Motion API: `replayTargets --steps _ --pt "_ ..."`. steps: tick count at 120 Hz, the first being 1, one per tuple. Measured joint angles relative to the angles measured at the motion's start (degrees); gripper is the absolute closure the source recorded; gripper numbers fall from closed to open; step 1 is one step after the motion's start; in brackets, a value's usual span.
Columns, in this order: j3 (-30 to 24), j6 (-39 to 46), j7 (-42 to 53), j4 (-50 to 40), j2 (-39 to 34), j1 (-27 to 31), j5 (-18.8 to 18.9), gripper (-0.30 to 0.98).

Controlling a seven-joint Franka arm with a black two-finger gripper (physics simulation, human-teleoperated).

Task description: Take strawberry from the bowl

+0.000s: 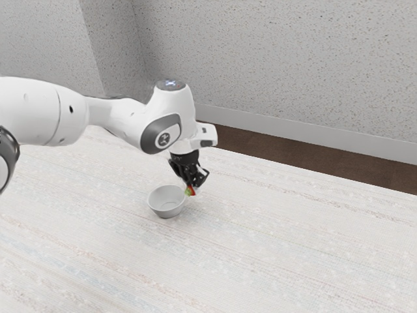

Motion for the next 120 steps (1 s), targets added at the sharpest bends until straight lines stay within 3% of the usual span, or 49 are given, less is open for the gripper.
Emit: replayTargets --steps 17,64,94,120 --pt "-2.99 0.16 -0.82 2.10 2.95 -0.60 0.26 0.78" --pt "-3.41 0.57 -2.36 14.04 15.43 -5.62 0.64 0.77" --pt "-3.56 0.61 -0.51 13.20 11.62 -6.89 -1.46 0.30" --pt "-0.55 -2.01 1.18 8.09 -0.73 -6.94 -1.98 0.11"
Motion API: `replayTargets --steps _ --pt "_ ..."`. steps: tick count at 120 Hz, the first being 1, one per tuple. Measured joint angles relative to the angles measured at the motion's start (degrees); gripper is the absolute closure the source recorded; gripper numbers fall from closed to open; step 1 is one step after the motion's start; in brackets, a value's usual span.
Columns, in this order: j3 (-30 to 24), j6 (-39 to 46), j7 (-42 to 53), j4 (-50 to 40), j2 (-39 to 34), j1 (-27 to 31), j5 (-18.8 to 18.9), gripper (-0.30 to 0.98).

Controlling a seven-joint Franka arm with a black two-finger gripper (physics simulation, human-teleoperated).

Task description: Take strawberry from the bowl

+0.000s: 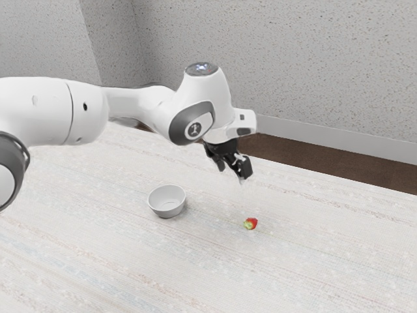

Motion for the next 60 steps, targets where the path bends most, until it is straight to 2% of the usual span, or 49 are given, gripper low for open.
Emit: replayTargets --steps 34,60 --pt "6.12 -12.42 1.43 0.13 -14.47 0.30 0.09 0.03" --pt "8.91 -18.67 2.15 -0.20 -20.17 1.32 0.26 0.01"
